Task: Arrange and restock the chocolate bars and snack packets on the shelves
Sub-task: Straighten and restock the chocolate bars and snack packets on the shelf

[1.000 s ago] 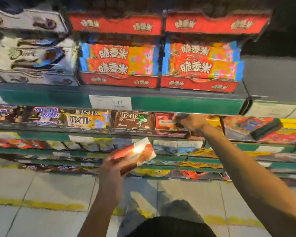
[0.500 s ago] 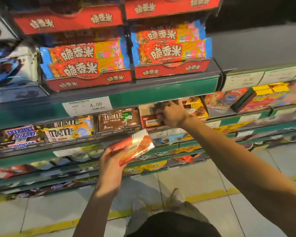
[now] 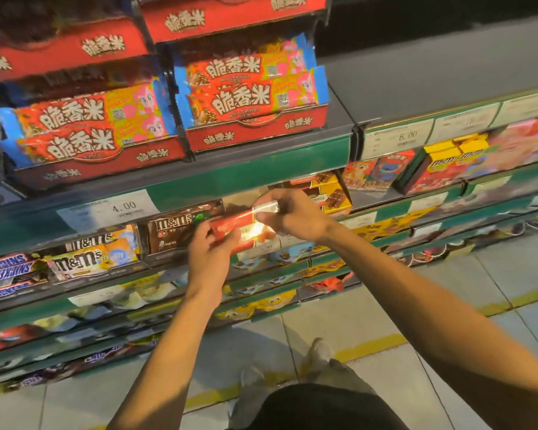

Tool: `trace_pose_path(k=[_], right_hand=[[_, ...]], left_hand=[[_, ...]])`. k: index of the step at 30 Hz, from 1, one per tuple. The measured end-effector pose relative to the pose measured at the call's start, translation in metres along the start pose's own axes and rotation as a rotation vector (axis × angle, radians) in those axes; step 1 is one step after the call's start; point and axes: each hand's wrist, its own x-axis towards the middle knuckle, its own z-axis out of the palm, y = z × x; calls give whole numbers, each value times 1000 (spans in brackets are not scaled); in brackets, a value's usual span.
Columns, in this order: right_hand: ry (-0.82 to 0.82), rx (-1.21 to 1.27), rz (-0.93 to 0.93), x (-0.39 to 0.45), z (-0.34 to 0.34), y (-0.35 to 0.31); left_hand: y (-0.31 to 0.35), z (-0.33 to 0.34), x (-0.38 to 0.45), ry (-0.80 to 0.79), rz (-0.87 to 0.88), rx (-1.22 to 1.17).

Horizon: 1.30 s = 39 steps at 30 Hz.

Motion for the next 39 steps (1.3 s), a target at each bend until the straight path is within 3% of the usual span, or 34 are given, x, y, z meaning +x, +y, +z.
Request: trace_pose_path(k=[3, 6, 8, 10, 16, 22, 32, 39], right_hand=[[146, 36, 56, 9, -18, 3], [229, -112, 128, 23, -26, 13], [200, -264, 109, 26, -23, 12], [175, -391, 90, 29, -16, 8], [180, -720, 31, 43, -1, 18], [26, -1094, -126, 27, 11, 29], [65, -1164, -210, 6, 21, 37], [163, -826, -219, -15, 14, 27]], left_hand=[[-4, -1, 6, 74, 322, 344], [-23, -8, 13, 65, 426, 663], [-36, -12, 15, 61, 490, 951], [-43, -14, 16, 63, 544, 1075], [-43, -15, 18, 118, 605, 1090], [-46, -15, 19, 142, 641, 1100], [-49, -19, 23, 124, 648, 1110], [-36, -16, 11, 92, 587, 1122]])
